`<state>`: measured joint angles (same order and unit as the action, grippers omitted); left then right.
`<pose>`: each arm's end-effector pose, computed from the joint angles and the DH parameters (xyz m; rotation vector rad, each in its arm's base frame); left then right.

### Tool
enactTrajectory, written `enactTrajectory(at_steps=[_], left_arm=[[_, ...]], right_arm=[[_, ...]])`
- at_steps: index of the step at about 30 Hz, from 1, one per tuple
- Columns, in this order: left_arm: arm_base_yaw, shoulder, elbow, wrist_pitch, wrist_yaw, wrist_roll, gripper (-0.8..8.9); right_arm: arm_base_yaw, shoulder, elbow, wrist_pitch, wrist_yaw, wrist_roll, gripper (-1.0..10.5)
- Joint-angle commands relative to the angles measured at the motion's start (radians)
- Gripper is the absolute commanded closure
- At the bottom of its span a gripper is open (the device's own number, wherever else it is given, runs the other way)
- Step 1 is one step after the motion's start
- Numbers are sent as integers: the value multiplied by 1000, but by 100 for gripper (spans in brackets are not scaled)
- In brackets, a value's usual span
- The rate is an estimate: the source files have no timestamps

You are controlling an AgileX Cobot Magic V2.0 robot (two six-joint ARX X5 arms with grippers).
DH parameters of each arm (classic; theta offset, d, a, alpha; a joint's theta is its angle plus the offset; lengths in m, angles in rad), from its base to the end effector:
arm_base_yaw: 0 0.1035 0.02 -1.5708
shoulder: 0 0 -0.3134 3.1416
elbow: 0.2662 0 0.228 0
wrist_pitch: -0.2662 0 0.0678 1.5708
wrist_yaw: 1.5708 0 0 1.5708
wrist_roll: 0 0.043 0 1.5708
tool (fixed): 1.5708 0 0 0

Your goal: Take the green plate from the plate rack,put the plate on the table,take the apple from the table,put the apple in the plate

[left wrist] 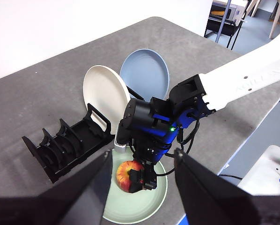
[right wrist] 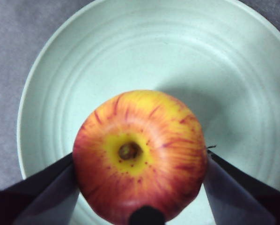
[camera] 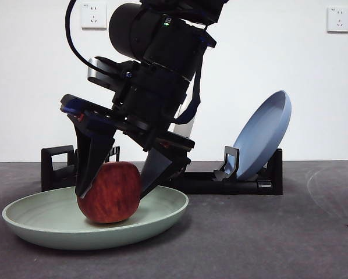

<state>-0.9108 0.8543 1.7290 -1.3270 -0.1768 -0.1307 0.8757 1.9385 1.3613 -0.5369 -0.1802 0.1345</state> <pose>0.0110 -0.0019 0.4990 0.1160 0.4411 -0.6925 0.2492 0.3108 0.2274 -0.2858 1.1493 0.8614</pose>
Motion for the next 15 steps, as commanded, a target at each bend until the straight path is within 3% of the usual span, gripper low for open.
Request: enactTrajectory(at_steps=[1,3,15], left_arm=[[2,-1,0,0,0,12,594],[2,-1,0,0,0,12,594],[2,2,0,0,0,12,594]], right_arm=[[2,35,-10,-13,2,-3,512],[2,35,-10,-13,2,-1,403],[2,34,66,-122,-3,-5,407]])
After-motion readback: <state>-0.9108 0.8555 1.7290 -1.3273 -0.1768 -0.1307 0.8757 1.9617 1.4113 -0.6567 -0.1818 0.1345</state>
